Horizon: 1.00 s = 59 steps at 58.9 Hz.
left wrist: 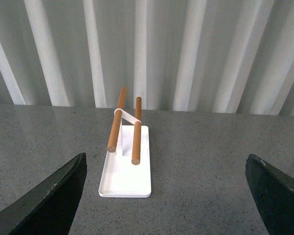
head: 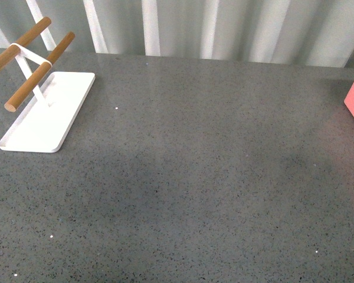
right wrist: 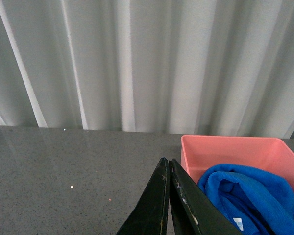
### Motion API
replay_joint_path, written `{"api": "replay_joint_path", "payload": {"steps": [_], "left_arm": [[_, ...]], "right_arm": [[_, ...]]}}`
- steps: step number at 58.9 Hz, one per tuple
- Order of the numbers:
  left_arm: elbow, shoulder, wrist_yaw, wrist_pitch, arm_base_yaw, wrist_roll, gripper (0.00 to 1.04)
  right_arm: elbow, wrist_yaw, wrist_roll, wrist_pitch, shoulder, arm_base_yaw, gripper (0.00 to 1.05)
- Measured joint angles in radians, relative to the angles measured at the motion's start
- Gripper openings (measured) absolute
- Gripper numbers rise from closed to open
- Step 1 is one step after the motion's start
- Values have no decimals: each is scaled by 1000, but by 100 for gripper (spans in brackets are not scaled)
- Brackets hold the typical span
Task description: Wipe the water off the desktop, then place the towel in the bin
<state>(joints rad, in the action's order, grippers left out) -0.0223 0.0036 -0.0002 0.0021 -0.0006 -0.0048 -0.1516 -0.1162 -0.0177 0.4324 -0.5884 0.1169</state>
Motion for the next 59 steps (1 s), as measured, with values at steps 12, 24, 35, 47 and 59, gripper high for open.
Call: {"api": "replay_joint_path", "payload": {"steps": [12, 24, 35, 47, 59], "left_arm": [[0, 0, 0, 0, 0, 0, 98], [0, 0, 0, 0, 0, 0, 98], [0, 0, 0, 0, 0, 0, 98], [0, 0, 0, 0, 0, 0, 98], [0, 0, 0, 0, 0, 0, 98]], "right_arm": [[55, 103, 0, -37, 90, -106, 3], [85, 108, 0, -79, 167, -113, 3], [106, 108, 0, -124, 232, -113, 3], [132, 109, 1, -136, 292, -113, 3], [132, 109, 1, -194, 354, -114, 3]]}}
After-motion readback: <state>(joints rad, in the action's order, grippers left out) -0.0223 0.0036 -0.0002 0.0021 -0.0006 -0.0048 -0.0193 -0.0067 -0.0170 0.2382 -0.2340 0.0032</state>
